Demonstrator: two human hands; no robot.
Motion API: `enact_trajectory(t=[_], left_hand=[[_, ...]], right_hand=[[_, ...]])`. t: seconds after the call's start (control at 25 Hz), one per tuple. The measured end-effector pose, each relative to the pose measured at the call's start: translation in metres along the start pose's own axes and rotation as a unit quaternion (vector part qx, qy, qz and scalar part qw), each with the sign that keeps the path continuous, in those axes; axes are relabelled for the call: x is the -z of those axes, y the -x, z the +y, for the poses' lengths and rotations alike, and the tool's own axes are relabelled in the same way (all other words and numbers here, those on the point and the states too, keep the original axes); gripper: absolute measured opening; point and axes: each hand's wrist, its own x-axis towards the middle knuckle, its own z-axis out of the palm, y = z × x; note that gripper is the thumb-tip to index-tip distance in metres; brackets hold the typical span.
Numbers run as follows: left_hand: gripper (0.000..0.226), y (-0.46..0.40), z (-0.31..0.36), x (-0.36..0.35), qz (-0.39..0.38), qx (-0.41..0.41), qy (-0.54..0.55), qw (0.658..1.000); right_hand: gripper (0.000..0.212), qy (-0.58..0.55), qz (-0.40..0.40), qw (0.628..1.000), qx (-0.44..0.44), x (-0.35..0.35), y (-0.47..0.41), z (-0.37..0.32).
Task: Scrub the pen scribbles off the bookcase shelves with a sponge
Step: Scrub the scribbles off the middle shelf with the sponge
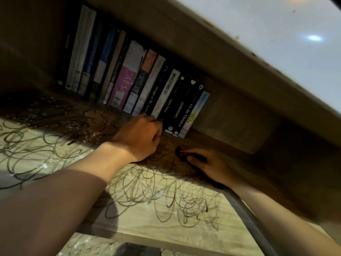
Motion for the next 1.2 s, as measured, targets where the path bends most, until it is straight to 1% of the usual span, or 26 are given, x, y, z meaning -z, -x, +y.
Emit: enact_trajectory(t=[0.04,0.08,0.16,0.24,0.28,0.32,0.4,0.44,0.48,0.52,0.56,0.6,0.64,0.72,0.8,0.84,0.88,0.92,0.96,1.0,1.04,1.08,1.12,1.2], left_hand=[[0.014,0.000,0.000,0.000,0.002,-0.001,0.001,1.000],[0.014,0.000,0.001,0.000,0.002,-0.003,0.002,1.000],[0.014,-0.001,0.002,-0.001,0.000,-0.008,-0.001,1.000],[0.014,-0.001,0.001,-0.001,0.001,-0.009,-0.002,1.000],[0.014,-0.001,0.001,-0.001,0.000,-0.010,0.001,1.000],[0.013,-0.001,0.000,-0.001,-0.001,-0.010,0.005,1.000],[0.014,-0.001,0.000,-0.001,0.001,-0.012,0.005,1.000],[0.014,-0.002,0.000,-0.001,0.002,-0.013,0.004,1.000],[0.013,-0.002,0.001,-0.002,0.000,-0.015,0.005,1.000],[0.013,-0.002,0.001,-0.003,-0.002,-0.017,0.004,1.000],[0.013,-0.003,0.000,-0.003,-0.003,-0.017,0.002,1.000],[0.012,-0.002,-0.001,-0.004,-0.005,-0.014,0.000,1.000],[0.012,-0.001,-0.001,-0.003,-0.006,-0.012,-0.001,1.000],[0.012,-0.001,-0.001,-0.002,-0.010,-0.009,0.003,1.000],[0.012,-0.001,-0.001,-0.002,-0.018,-0.009,0.007,1.000],[0.012,-0.002,-0.001,-0.003,-0.015,-0.009,0.007,1.000],[0.012,-0.001,-0.002,-0.003,-0.011,-0.007,0.006,1.000],[0.012,-0.002,-0.002,-0.003,-0.011,-0.007,0.007,1.000],[0.012,-0.002,-0.001,-0.003,-0.012,-0.008,0.007,1.000],[0.012,-0.002,-0.001,-0.004,-0.013,-0.006,0.005,1.000],[0.012,-0.002,0.000,-0.004,-0.017,-0.004,0.001,1.000],[0.012,-0.002,0.001,-0.004,-0.022,-0.002,-0.003,1.000],[0.011,-0.002,0.001,-0.004,-0.027,-0.001,-0.004,1.000],[0.011,-0.002,0.001,-0.004,-0.033,0.000,0.004,0.999]], right_hand=[[0.026,0.002,-0.008,1.000,-0.003,0.010,0.008,0.006],[0.025,0.021,0.009,0.999,-0.022,0.019,0.011,0.015],[0.022,0.060,0.084,0.990,-0.093,0.029,0.000,0.034],[0.024,0.057,0.089,0.982,-0.157,0.020,-0.011,0.029],[0.025,0.038,0.082,0.984,-0.156,0.012,-0.009,0.024],[0.025,0.021,0.070,0.989,-0.131,0.007,0.000,0.017],[0.026,-0.017,0.020,0.997,-0.066,0.008,0.028,0.011],[0.026,-0.034,0.008,0.998,-0.058,0.014,0.039,0.014],[0.026,-0.042,0.025,0.996,-0.074,0.020,0.042,0.019],[0.026,-0.037,0.063,0.992,-0.100,0.026,0.038,0.029],[0.027,-0.007,0.100,0.987,-0.128,0.029,0.029,0.035],[0.026,0.024,0.109,0.983,-0.146,0.027,0.020,0.033],[0.025,0.047,0.105,0.983,-0.144,0.020,0.013,0.028],[0.025,0.054,0.074,0.991,-0.098,0.006,0.010,0.009],[0.028,0.011,0.022,0.998,-0.059,0.003,0.029,-0.010],[0.029,-0.017,-0.015,0.998,-0.055,0.008,0.042,-0.010],[0.030,-0.049,-0.036,0.996,-0.066,0.015,0.051,-0.002],[0.031,-0.069,-0.011,0.993,-0.094,0.023,0.056,0.007],[0.032,-0.067,0.047,0.989,-0.120,0.030,0.057,0.019],[0.031,-0.035,0.097,0.984,-0.142,0.033,0.054,0.027],[0.032,-0.002,0.126,0.980,-0.156,0.033,0.047,0.033],[0.031,0.026,0.132,0.978,-0.157,0.029,0.039,0.028],[0.029,0.045,0.114,0.982,-0.144,0.023,0.036,0.018],[0.024,0.045,0.053,0.992,-0.107,0.011,0.039,-0.012]])
